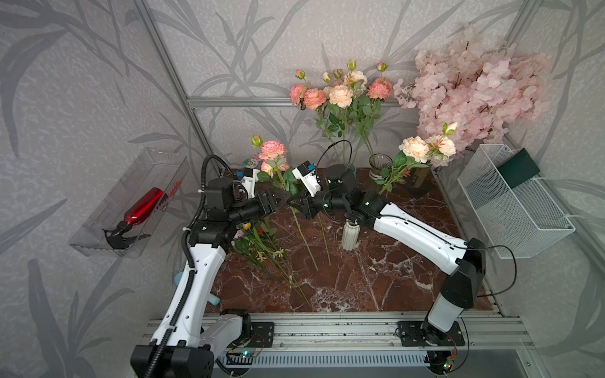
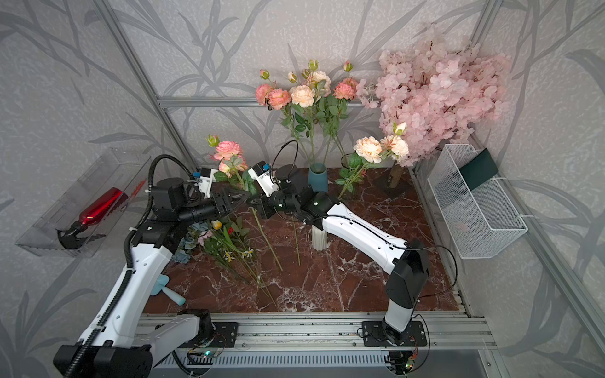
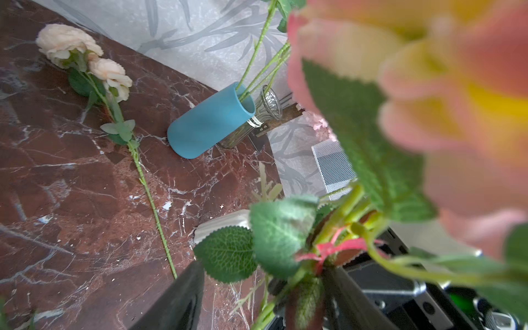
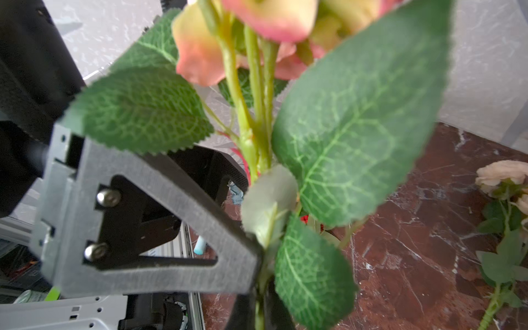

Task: Place the pink flowers into the vase
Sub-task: Pick up the flower at the center of the board.

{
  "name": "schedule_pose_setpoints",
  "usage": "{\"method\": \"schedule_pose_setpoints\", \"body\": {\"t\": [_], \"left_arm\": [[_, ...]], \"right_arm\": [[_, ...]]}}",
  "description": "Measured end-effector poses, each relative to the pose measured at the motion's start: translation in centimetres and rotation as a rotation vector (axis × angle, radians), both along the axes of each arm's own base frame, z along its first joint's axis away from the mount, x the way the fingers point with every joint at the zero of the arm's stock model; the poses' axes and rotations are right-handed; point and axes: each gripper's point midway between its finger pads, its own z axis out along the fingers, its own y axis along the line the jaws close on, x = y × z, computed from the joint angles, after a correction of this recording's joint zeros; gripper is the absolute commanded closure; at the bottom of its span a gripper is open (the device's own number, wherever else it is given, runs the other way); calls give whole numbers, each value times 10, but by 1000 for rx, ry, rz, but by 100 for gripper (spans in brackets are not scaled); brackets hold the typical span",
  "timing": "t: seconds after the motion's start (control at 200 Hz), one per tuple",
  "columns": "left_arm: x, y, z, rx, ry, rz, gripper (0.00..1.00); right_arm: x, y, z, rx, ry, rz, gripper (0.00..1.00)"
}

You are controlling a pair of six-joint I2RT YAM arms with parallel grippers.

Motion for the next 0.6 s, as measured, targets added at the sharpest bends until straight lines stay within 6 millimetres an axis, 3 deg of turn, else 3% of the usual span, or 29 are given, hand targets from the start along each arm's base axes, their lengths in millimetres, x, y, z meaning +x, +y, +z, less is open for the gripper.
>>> {"method": "schedule_pose_setpoints", "body": {"t": [0.205,0.6], "left_arm": [[2,10,-14,53,38,53,36],[3,39,-23,203,85,205,37]], "right_arm": [[5,-7,-14,-84,-73,-89,100],[9,-23,2,-140,-222,-203,100]]}}
